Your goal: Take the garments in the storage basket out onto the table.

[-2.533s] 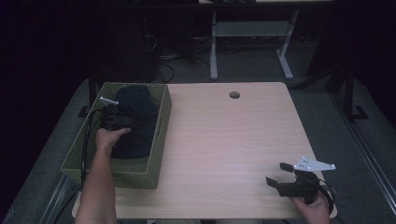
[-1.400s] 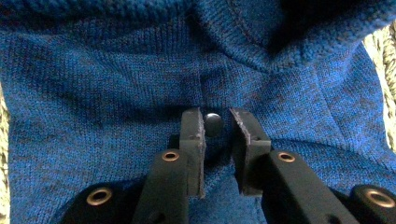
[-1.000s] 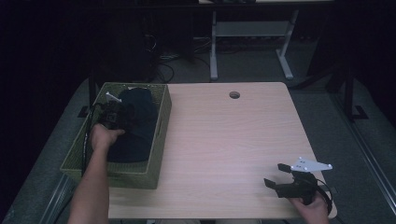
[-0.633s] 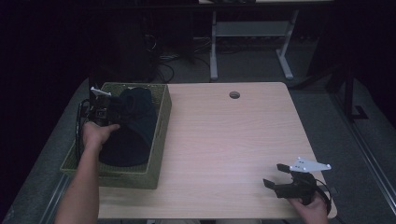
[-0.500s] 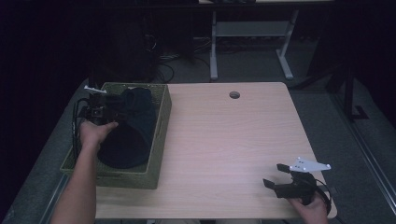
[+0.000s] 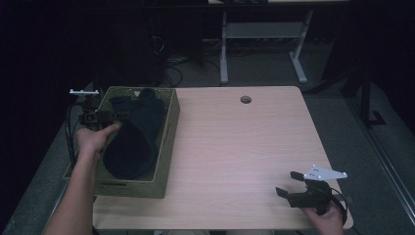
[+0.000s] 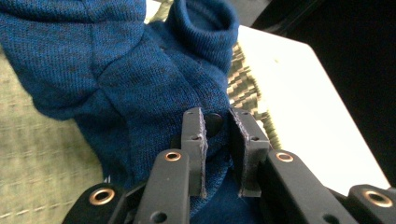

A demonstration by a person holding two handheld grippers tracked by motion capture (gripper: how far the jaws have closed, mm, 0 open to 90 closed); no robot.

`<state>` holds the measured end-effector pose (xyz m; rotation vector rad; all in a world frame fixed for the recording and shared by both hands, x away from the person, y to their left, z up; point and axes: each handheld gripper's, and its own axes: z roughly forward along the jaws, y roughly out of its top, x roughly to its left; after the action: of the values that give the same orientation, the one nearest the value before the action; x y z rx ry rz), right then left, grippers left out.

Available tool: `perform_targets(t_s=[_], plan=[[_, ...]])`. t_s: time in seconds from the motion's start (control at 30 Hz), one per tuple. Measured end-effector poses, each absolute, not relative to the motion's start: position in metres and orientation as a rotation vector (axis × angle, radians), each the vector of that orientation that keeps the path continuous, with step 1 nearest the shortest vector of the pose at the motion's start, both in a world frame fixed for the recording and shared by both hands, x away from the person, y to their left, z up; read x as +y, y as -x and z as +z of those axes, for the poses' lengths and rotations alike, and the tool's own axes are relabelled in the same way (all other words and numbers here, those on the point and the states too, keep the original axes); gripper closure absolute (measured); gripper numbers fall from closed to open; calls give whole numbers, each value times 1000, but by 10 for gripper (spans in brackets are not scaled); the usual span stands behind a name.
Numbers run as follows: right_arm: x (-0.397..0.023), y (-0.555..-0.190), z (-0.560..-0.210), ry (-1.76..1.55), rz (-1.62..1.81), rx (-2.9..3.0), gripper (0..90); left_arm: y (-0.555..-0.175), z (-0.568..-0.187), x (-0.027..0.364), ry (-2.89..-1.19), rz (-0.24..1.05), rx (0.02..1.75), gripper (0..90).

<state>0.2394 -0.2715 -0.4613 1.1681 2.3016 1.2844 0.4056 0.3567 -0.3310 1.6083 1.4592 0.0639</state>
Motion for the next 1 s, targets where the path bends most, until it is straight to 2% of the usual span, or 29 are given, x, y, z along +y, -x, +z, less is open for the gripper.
perform_targets(t_s=[0.47,0.5,0.57,0.7,1.0], plan=[[-271,-240,-462,-1167,1278,2309,146,-393,-335,373,-1482,38,1445,768],[-271,-240,-462,-1168,1278,2309,146,-390,-333,376,-1454,40,1419,867],[-271,-240,-462,-1168,1277,2307,146,-389,-329,377,-1442,49,1411,862],[-270,-240,-462,-1165,1277,2311,145,-390,-326,372,-1505,72,1417,862],[-270,-240,-462,-1167,1278,2310,146,-390,-324,372,-1489,63,1412,864]])
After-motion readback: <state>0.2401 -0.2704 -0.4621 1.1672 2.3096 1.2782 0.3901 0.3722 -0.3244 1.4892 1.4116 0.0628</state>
